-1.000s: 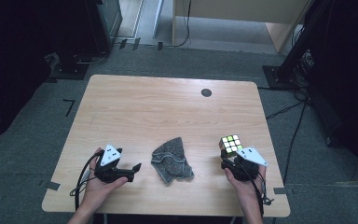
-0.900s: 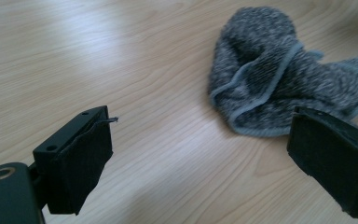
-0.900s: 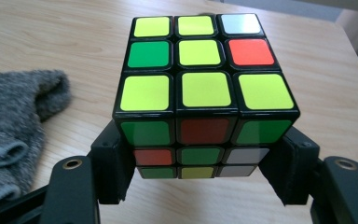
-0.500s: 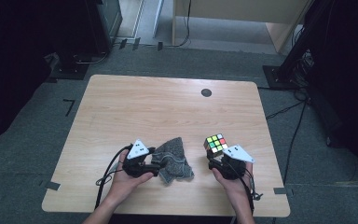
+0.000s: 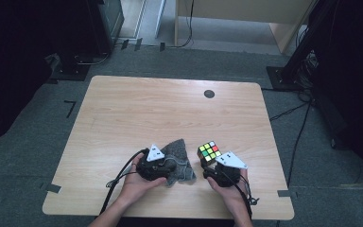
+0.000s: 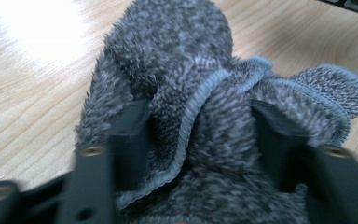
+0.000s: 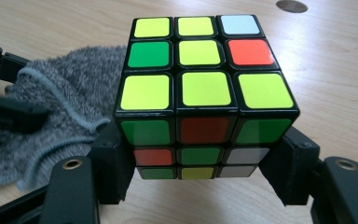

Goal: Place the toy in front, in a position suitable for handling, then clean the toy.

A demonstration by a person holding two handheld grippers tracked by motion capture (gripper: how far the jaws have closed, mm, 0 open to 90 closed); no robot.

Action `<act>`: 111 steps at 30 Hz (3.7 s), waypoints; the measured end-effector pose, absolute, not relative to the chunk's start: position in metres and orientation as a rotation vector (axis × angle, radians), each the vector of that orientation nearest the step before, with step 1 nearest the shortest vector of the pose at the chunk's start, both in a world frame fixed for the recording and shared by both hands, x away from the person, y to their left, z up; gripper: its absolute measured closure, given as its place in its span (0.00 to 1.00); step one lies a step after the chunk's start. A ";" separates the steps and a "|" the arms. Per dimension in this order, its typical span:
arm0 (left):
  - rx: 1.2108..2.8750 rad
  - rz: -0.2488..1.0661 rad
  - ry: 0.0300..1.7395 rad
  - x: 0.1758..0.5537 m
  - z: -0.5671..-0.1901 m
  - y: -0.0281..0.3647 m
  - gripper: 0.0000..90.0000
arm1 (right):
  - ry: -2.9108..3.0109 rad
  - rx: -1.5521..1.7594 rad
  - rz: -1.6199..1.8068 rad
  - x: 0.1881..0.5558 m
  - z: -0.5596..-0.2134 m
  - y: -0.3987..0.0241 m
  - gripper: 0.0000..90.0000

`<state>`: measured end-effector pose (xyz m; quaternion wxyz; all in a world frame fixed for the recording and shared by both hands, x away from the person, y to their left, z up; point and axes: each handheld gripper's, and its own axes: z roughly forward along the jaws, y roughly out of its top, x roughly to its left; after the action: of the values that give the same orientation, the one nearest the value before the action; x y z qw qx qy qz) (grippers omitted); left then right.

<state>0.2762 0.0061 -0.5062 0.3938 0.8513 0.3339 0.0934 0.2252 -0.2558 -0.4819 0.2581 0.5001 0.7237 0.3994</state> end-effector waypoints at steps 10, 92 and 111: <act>2.208 0.294 0.781 0.272 -0.496 0.042 0.86 | 2.009 1.319 1.030 0.223 -0.494 -0.250 0.38; 1.962 0.329 0.658 0.247 -0.438 0.042 0.77 | 2.190 0.874 1.139 0.196 -0.481 -0.176 0.38; 1.935 0.343 0.601 0.241 -0.436 0.040 0.77 | 2.142 0.823 1.123 0.192 -0.479 -0.174 0.38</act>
<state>0.2408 0.0400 -0.4356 0.5169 0.8061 0.2503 0.1430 0.1920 -0.1738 -0.4795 0.2893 0.3083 0.8025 0.4209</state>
